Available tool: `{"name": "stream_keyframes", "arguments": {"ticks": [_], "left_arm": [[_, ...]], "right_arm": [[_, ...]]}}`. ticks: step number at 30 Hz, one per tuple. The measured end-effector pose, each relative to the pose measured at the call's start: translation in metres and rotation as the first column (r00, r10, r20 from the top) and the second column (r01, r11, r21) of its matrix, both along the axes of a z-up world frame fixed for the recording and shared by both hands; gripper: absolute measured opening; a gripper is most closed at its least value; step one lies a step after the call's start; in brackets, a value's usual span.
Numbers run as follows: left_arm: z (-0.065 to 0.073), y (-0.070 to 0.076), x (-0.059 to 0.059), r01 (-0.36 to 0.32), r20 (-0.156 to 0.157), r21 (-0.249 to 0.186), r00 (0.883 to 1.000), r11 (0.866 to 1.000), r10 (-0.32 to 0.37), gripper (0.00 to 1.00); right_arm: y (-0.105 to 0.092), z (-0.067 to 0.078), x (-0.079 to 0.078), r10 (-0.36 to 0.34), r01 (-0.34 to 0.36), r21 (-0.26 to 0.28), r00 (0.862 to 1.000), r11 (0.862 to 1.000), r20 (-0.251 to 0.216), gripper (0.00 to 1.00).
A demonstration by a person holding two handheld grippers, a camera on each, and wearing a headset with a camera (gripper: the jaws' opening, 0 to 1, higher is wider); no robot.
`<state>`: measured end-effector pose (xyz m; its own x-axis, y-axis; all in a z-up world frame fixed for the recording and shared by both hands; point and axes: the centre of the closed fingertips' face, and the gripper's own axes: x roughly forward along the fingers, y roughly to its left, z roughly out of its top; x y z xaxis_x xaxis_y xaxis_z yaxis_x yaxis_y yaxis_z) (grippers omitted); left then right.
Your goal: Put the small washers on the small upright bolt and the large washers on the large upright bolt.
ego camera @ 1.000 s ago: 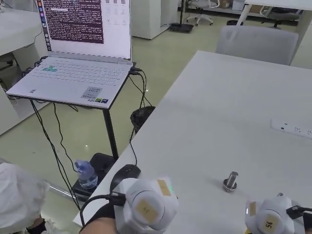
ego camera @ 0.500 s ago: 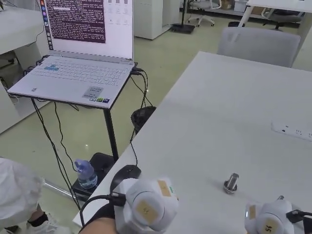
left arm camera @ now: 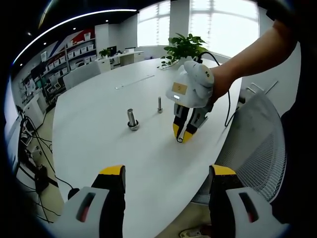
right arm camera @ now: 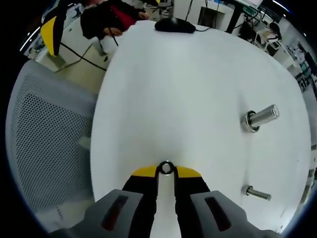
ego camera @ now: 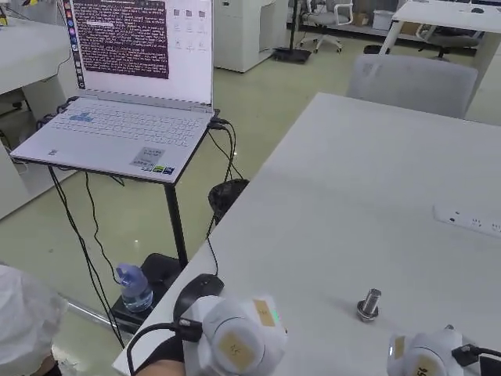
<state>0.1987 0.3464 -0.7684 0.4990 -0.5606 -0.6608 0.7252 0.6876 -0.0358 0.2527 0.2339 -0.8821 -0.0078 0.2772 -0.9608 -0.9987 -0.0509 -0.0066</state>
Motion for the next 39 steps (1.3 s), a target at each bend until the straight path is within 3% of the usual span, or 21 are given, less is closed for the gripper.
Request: {"name": "stream_keyframes", "arguments": {"ticks": [14, 24, 28, 39], "left_arm": [[-0.002, -0.010, 0.004, 0.016, 0.001, -0.001, 1.000, 1.000, -0.016, 0.69], [-0.004, -0.011, 0.008, 0.018, -0.003, 0.005, 1.000, 1.000, -0.018, 0.70], [-0.005, -0.011, 0.010, 0.029, 0.012, 0.028, 0.999, 0.999, -0.029, 0.70], [-0.008, -0.012, 0.009, 0.028, -0.005, 0.027, 1.000, 0.999, -0.028, 0.68]], "right_arm": [[-0.036, 0.019, 0.012, -0.102, 0.102, 0.009, 0.995, 0.995, -0.020, 0.13], [-0.066, 0.038, 0.037, -0.177, 0.177, 0.007, 0.984, 0.984, 0.003, 0.13], [-0.072, 0.041, 0.045, -0.186, 0.186, 0.006, 0.983, 0.983, 0.008, 0.13], [-0.070, 0.054, 0.076, -0.201, 0.200, 0.017, 0.979, 0.980, 0.033, 0.13]]}}
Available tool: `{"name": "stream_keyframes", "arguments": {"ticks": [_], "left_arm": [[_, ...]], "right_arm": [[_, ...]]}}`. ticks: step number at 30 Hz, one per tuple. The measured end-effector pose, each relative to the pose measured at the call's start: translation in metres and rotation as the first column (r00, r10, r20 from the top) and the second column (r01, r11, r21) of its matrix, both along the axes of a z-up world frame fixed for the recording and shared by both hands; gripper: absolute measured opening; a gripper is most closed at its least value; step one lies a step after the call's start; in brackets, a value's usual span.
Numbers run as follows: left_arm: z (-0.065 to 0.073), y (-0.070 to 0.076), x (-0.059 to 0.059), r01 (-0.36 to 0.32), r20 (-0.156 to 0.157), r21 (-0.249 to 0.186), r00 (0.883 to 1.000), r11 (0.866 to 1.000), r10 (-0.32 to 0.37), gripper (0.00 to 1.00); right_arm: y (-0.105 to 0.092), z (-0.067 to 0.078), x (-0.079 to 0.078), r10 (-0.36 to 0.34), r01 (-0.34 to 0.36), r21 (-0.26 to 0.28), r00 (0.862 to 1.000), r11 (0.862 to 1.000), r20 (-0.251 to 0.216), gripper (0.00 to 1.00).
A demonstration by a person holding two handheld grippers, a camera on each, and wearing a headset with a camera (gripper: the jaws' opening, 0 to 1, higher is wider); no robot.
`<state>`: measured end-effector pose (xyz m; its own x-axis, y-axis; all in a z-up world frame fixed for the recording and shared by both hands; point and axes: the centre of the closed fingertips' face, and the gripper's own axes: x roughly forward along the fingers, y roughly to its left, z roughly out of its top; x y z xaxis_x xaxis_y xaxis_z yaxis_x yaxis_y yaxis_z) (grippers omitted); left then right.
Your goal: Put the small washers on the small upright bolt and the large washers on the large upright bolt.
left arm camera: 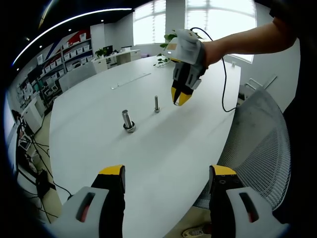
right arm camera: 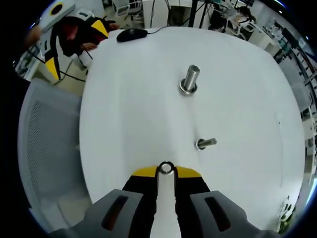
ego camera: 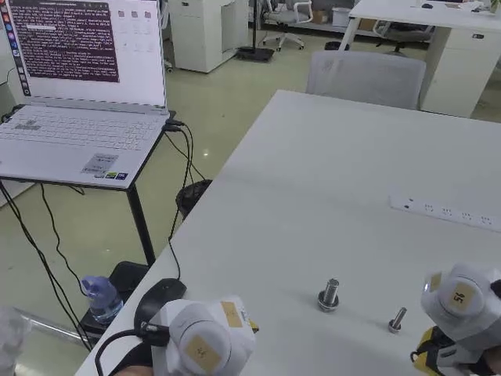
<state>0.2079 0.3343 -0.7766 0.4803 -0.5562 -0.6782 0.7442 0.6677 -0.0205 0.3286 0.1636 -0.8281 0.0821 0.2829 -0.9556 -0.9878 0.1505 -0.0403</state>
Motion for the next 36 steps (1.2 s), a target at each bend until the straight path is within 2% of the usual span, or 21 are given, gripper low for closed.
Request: {"name": "stream_keyframes", "arguments": {"ticks": [6, 11, 21, 36], "left_arm": [[-0.001, 0.001, 0.000, -0.008, -0.007, -0.012, 1.000, 1.000, 0.008, 0.68], [-0.001, 0.000, 0.001, -0.008, -0.001, -0.021, 1.000, 1.000, 0.008, 0.69], [-0.003, 0.002, 0.002, -0.005, -0.009, -0.016, 1.000, 1.000, 0.005, 0.69], [-0.005, 0.003, 0.004, -0.006, -0.017, -0.016, 1.000, 1.000, 0.006, 0.69]], "right_arm": [[0.005, 0.010, 0.017, -0.013, 0.013, 0.008, 1.000, 1.000, 0.015, 0.13], [0.008, 0.017, 0.036, -0.042, 0.041, 0.018, 0.999, 0.999, 0.033, 0.13], [0.012, 0.021, 0.054, -0.043, 0.043, 0.011, 0.998, 0.999, 0.054, 0.13], [0.017, 0.010, 0.060, -0.030, 0.030, -0.008, 0.999, 1.000, 0.041, 0.13]]}}
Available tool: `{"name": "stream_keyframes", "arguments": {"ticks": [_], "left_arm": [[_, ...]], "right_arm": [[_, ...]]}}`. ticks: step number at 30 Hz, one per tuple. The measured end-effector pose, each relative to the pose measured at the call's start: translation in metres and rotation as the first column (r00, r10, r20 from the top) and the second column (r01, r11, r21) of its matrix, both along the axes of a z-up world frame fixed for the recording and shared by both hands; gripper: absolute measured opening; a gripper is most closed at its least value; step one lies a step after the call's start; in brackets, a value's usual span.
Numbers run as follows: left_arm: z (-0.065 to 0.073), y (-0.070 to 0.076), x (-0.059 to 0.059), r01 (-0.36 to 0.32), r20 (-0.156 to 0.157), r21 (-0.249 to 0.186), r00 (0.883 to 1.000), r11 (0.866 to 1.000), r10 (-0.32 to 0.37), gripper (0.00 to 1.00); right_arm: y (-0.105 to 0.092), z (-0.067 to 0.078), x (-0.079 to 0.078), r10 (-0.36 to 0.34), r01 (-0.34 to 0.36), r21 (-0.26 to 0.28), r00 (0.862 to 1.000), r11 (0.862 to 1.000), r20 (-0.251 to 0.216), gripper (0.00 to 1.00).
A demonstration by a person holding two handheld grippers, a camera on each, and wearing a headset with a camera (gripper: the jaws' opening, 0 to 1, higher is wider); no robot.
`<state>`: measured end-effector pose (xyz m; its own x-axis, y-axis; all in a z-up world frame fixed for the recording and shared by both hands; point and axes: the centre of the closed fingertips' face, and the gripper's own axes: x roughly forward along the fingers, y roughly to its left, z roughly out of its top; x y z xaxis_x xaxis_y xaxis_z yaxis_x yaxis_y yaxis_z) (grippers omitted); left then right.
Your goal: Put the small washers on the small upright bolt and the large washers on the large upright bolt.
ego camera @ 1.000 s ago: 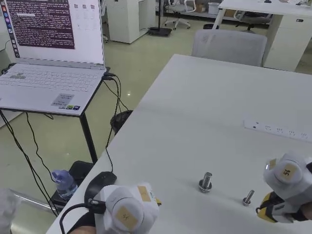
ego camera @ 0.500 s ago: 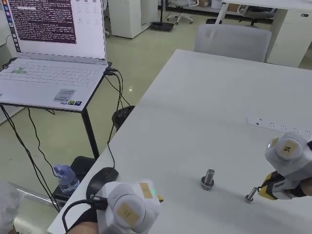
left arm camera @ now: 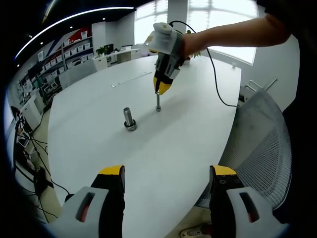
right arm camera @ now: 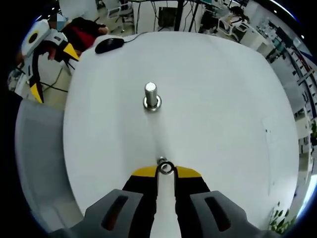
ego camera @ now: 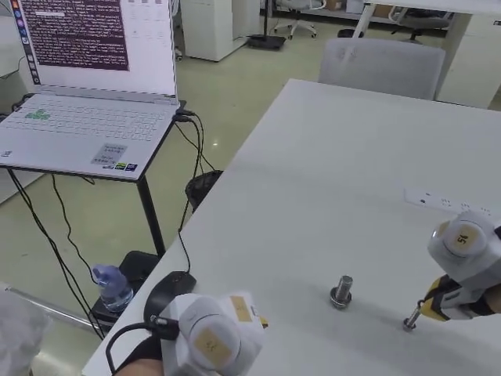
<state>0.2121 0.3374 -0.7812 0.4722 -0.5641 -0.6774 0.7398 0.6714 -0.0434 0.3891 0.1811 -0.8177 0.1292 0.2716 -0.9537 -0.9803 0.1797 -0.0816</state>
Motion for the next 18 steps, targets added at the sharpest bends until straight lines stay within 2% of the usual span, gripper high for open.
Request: {"name": "stream_keyframes", "arguments": {"ticks": [18], "left_arm": [[-0.003, 0.004, -0.002, 0.001, -0.017, -0.001, 1.000, 1.000, -0.001, 0.66]], "right_arm": [[0.002, -0.014, -0.002, 0.015, -0.015, -0.023, 1.000, 1.000, -0.019, 0.13]]}}
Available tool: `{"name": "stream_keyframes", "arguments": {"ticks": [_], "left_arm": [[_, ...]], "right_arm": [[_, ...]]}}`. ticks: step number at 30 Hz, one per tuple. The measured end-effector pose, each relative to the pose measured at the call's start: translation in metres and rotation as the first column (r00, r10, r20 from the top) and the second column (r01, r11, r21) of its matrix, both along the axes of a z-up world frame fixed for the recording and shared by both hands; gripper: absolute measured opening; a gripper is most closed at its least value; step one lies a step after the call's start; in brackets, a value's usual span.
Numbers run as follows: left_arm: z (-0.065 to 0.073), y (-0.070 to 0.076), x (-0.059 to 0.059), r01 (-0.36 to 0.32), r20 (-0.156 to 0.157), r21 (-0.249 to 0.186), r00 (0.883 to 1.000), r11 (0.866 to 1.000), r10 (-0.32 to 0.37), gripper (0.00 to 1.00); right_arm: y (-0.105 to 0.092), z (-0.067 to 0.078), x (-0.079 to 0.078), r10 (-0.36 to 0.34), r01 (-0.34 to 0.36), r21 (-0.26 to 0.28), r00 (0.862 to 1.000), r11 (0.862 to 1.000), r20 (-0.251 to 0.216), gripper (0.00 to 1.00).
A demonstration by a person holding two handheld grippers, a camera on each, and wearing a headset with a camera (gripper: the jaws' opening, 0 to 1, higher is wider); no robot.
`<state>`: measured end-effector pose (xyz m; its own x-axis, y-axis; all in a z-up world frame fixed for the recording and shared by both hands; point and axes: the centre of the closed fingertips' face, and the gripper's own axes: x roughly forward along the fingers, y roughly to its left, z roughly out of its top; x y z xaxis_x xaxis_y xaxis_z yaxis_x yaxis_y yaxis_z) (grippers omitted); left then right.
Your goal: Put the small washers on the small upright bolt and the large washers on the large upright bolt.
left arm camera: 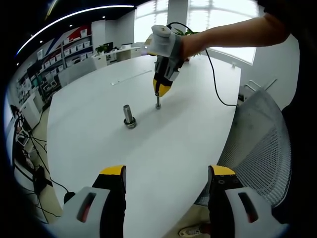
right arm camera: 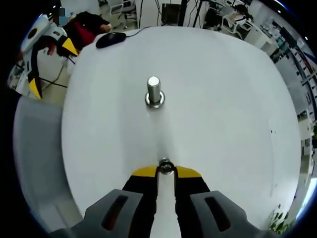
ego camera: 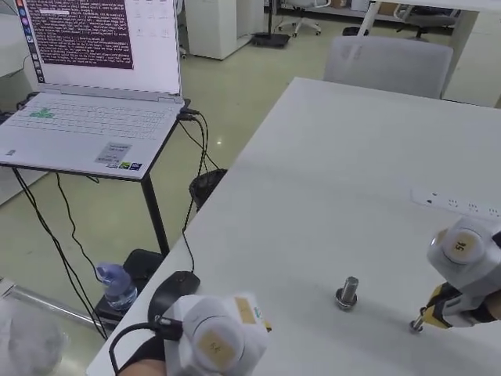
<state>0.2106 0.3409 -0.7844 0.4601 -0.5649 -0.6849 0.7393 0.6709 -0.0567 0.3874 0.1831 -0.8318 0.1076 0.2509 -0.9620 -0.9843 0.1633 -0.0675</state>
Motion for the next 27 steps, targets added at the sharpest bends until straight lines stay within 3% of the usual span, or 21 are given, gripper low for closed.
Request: {"name": "stream_keyframes", "arguments": {"ticks": [27], "left_arm": [[-0.008, 0.009, -0.013, -0.027, -0.037, 0.007, 0.999, 1.000, 0.027, 0.63]], "right_arm": [[0.004, -0.031, -0.003, 0.013, -0.015, -0.053, 0.999, 0.998, -0.034, 0.13]]}}
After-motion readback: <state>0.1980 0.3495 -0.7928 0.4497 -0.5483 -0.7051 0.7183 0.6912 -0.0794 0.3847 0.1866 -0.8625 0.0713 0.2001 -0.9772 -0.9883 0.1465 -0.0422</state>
